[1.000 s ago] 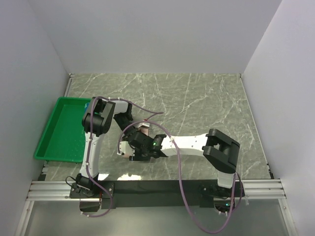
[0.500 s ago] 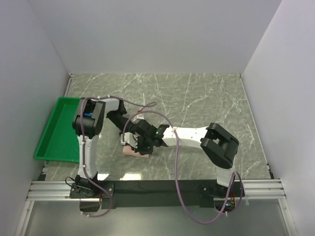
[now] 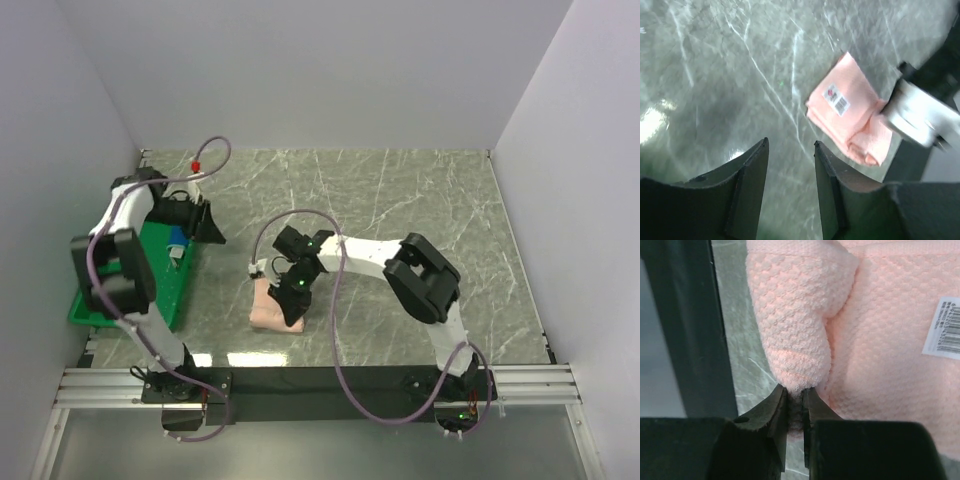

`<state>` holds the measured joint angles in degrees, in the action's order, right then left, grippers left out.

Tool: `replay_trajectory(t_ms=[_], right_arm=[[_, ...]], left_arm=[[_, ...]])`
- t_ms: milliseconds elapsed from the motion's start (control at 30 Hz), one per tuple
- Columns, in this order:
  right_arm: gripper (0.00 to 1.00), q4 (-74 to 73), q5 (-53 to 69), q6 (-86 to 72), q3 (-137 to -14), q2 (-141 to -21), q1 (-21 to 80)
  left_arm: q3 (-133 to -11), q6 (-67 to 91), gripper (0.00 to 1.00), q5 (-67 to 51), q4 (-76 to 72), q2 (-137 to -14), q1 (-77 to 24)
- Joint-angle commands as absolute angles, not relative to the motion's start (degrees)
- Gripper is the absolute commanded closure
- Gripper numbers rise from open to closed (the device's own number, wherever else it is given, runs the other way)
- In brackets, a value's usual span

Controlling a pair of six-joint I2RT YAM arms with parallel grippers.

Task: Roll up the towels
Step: Roll the towel

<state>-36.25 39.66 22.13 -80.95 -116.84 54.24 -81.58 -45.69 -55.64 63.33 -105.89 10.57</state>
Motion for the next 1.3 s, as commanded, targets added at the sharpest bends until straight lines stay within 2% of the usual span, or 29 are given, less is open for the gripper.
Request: replay_trajectory(t_ms=[0, 233, 333, 467, 633, 733, 1000, 1067, 1100, 1167, 1200, 1233, 1267], right_arm=[[1.00, -47.45, 45.70, 21.01, -84.72, -123.47, 52.74], [1.00, -57.82, 52.11, 21.97, -96.57, -136.12, 51.24], [1.00, -62.30, 55.01, 23.29, -100.88, -141.04, 50.45], [1.00, -66.61, 57.13, 23.91, -104.76, -146.33, 48.78], [1.00, -69.07, 60.11, 21.63, -109.50, -152.12, 46.15], [1.00, -69.17, 60.64, 20.05, -110.91, -153.46, 45.09], [1.00, -69.35, 61.08, 19.69, -111.71, -153.46, 45.09], [1.00, -69.17, 61.17, 19.60, -111.18, -153.02, 45.00], [0.95, -68.91, 61.17, 19.25, -110.83, -152.84, 44.91], [0.79, -68.21, 61.44, 18.81, -109.95, -152.23, 44.91], [0.76, -67.86, 61.26, 18.46, -109.69, -151.53, 44.83], [0.71, -67.42, 60.91, 17.59, -109.08, -151.18, 44.74], [0.56, -66.19, 60.91, 17.06, -108.72, -150.82, 44.56]], left_arm=[[-74.73, -52.63, 0.53, -54.87, 63.46, -93.04, 10.63], [-55.74, -63.18, 0.44, -47.57, 60.65, -69.81, 7.22], [-45.57, -63.46, 0.41, -41.87, 55.75, -60.32, -3.11], [-38.42, -55.66, 0.40, -34.83, 47.21, -50.56, -17.29], [-34.55, -49.67, 0.40, -27.09, 38.43, -50.71, -34.49], [-34.19, -48.34, 0.40, -22.95, 35.17, -53.26, -41.28], [-32.52, -48.60, 0.39, -15.03, 27.78, -61.95, -46.32], [-32.26, -48.60, 0.44, -13.10, 28.47, -64.58, -46.49], [-32.26, -48.69, 0.53, -12.57, 29.43, -65.56, -46.41], [-31.99, -48.08, 0.65, -11.78, 32.69, -68.10, -46.49], [-31.73, -47.99, 0.74, -11.95, 33.83, -68.46, -46.49], [-31.29, -47.99, 0.78, -12.30, 35.58, -68.64, -46.49], [-31.20, -46.94, 0.85, -12.83, 36.29, -68.64, -46.49]])
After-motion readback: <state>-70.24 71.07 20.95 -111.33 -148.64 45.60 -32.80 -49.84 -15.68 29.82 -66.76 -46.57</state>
